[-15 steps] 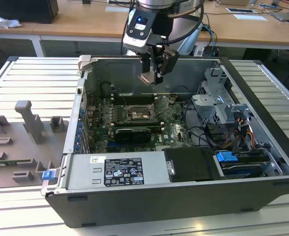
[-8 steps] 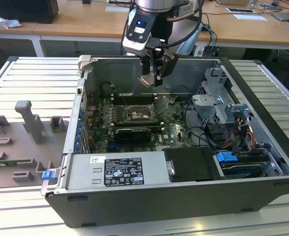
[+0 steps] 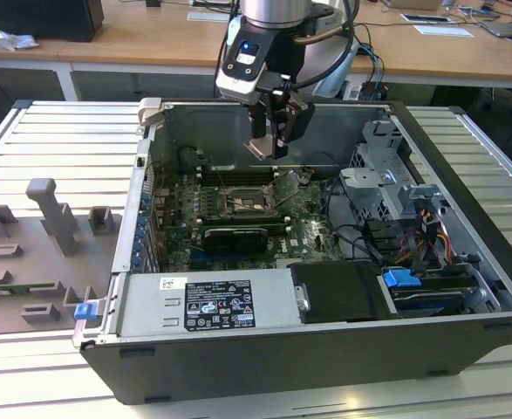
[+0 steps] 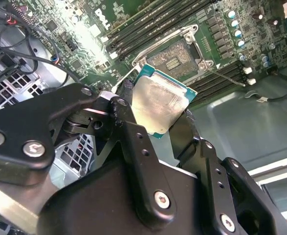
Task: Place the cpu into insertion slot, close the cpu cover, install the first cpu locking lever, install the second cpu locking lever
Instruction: 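Place the cpu into insertion slot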
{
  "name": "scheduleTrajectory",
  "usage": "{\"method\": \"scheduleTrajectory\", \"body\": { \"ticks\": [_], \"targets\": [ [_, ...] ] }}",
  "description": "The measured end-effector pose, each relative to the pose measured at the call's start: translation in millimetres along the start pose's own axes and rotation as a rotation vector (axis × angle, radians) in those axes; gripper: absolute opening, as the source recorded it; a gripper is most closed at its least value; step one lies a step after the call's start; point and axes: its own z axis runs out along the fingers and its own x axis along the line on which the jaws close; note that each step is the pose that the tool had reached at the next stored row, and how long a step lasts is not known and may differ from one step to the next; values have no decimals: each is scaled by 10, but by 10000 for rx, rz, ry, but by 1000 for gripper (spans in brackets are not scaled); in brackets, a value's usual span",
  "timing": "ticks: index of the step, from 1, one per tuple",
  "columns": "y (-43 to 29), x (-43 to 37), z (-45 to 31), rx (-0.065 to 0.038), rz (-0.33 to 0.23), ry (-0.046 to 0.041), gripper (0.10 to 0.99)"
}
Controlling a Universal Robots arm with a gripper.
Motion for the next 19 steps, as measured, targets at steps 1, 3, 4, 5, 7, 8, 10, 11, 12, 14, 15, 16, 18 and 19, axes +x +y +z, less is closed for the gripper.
{"method": "scheduleTrajectory", "body": {
  "ticks": [1,3,4,5,7,8,10,11,12,14,15,16,18,19],
  "targets": [
    [-1,0,8,14,20,-28,541],
    [-2,0,28,33,63,-66,541],
    [-3,0,45,45,102,-91,541],
    [-4,0,55,51,128,-103,541],
    [-6,0,79,69,239,-141,541],
    [-6,0,89,74,310,-154,541],
    [-7,0,100,84,421,-168,541],
    [-8,0,103,85,462,-170,541],
    [-8,0,107,88,514,-174,541],
    [-8,0,114,93,599,-180,541],
    [-9,0,117,96,632,-182,541],
    [-9,0,123,105,701,-186,541],
    [-10,1,131,116,791,-190,541],
    [-10,0,134,124,834,-191,541]
  ]
}}
